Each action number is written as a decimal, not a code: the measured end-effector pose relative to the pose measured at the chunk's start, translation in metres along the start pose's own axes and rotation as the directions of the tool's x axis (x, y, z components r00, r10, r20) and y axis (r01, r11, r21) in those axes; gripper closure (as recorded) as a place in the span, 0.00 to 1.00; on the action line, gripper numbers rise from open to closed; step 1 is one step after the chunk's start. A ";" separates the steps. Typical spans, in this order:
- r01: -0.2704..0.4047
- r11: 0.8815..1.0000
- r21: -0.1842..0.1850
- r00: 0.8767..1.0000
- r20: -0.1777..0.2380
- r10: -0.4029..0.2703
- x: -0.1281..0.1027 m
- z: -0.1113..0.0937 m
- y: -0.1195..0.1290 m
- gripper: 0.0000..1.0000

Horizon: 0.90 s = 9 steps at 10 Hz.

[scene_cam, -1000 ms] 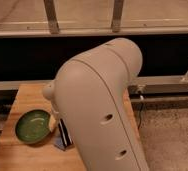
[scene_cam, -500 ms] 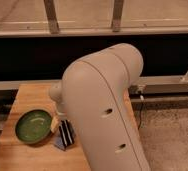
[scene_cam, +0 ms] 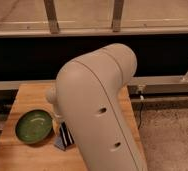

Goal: Place the eraser in the ceramic cup

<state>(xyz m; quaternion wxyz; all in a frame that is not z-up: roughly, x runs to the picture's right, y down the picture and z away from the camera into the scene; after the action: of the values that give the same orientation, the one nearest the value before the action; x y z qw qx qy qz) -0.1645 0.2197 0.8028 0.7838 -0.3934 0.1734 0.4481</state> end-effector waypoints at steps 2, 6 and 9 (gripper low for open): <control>0.002 1.000 0.008 1.000 0.002 -0.002 0.002 0.000 0.001 0.83; 0.014 0.999 -0.034 0.996 0.086 -0.011 0.004 -0.032 -0.004 1.00; 0.012 0.998 -0.055 0.984 0.179 -0.002 0.002 -0.067 -0.011 1.00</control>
<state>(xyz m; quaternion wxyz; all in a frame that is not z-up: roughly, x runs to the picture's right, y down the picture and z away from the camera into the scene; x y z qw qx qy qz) -0.1487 0.1659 0.7650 0.7864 -0.3738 0.0882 0.4837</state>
